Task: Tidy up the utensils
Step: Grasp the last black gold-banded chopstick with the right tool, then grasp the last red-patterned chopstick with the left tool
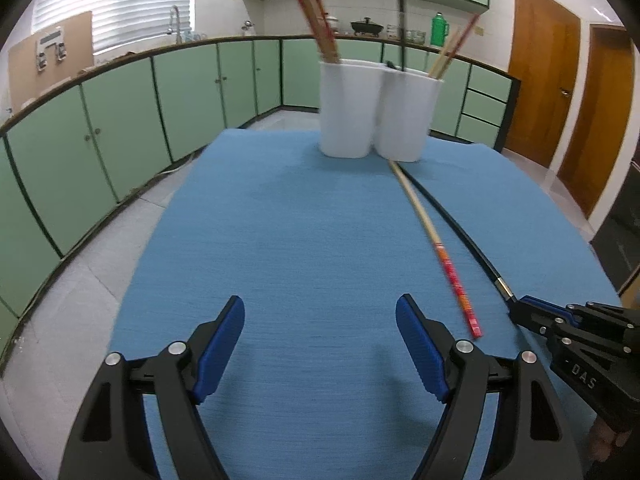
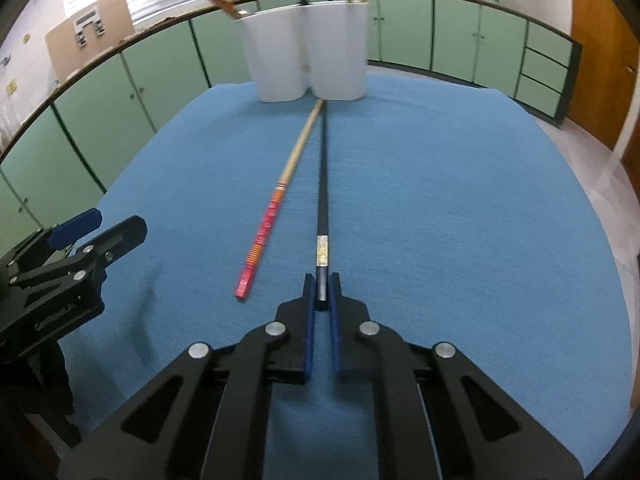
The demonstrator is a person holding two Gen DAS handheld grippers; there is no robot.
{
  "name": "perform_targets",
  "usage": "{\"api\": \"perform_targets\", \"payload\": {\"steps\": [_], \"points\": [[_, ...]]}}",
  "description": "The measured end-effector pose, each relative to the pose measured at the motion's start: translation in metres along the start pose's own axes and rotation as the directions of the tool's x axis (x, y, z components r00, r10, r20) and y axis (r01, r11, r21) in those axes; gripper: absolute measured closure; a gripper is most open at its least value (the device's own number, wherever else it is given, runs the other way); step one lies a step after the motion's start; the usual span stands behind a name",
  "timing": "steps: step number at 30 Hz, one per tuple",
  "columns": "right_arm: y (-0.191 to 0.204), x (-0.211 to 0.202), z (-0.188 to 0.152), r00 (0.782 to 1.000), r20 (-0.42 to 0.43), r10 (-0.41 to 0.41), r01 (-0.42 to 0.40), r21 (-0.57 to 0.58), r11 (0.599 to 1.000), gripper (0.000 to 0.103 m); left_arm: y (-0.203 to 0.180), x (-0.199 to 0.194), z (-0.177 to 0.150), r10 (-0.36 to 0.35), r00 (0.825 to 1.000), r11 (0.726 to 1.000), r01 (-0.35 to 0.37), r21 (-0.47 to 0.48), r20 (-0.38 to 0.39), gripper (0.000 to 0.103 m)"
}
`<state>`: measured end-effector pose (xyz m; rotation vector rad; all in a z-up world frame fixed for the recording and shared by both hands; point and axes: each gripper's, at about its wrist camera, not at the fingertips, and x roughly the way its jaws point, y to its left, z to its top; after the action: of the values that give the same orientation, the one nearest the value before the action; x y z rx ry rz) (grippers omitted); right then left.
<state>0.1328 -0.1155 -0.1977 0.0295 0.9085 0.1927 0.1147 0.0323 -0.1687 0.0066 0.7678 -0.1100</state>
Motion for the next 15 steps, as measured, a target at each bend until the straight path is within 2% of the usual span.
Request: {"api": "perform_targets", "payload": {"steps": [7, 15], "points": [[-0.036, -0.011, -0.009, 0.998, 0.015, -0.062, 0.061, 0.056, 0.997, 0.097, -0.039, 0.010, -0.001, -0.107, 0.993, 0.994, 0.108, -0.001, -0.045, 0.027], [-0.064, -0.011, -0.005, 0.996, 0.034, -0.082, 0.078, 0.099, 0.992, 0.097, -0.062, 0.022, -0.001, -0.119, 0.988, 0.993, 0.121, 0.008, -0.097, 0.037]]}}
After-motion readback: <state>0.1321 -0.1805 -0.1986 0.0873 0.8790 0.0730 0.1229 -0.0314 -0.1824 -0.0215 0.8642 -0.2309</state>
